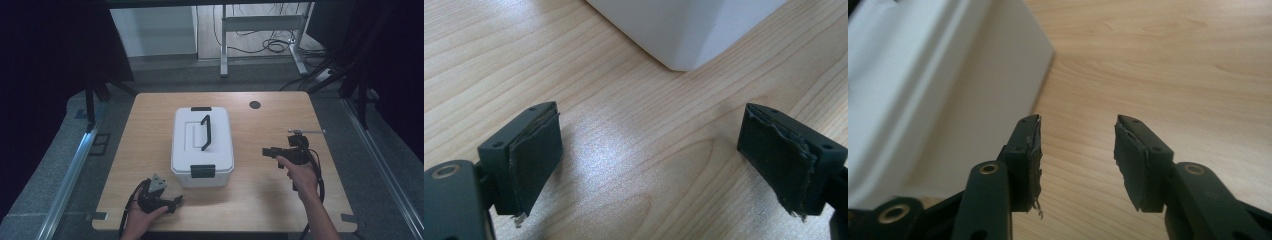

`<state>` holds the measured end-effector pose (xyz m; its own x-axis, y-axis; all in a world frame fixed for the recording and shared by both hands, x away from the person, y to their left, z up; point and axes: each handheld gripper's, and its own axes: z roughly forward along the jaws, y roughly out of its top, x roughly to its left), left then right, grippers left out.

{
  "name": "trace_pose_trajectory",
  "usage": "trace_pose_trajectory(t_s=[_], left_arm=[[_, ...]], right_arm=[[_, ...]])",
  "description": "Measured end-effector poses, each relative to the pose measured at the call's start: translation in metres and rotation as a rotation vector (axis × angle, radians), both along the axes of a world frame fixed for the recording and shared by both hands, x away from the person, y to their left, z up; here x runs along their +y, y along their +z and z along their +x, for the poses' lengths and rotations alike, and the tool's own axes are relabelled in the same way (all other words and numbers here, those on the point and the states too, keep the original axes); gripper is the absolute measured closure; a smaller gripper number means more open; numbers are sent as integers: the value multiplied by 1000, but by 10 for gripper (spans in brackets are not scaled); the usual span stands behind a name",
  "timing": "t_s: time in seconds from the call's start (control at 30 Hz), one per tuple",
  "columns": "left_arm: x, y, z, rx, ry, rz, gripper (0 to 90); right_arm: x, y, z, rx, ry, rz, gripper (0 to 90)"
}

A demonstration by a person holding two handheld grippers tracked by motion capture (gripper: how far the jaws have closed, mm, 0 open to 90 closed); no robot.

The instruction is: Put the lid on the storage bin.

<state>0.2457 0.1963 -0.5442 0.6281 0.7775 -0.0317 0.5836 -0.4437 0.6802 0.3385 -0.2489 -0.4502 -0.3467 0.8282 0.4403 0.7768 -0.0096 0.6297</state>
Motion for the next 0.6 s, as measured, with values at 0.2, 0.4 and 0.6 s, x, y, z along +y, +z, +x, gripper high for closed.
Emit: trace_pose_trajectory(t_s=[0.2, 0.4, 0.6], left_arm=[[0, 0, 0, 0, 0, 0, 106], [0, 0, 0, 1, 0, 2, 106], [0, 0, 0, 1, 0, 2, 106]], right_arm=[[-10, -24, -15, -33, 28, -47, 494], [-10, -46, -24, -34, 39, -71, 473], [-13, -42, -26, -66, 38, -77, 433]])
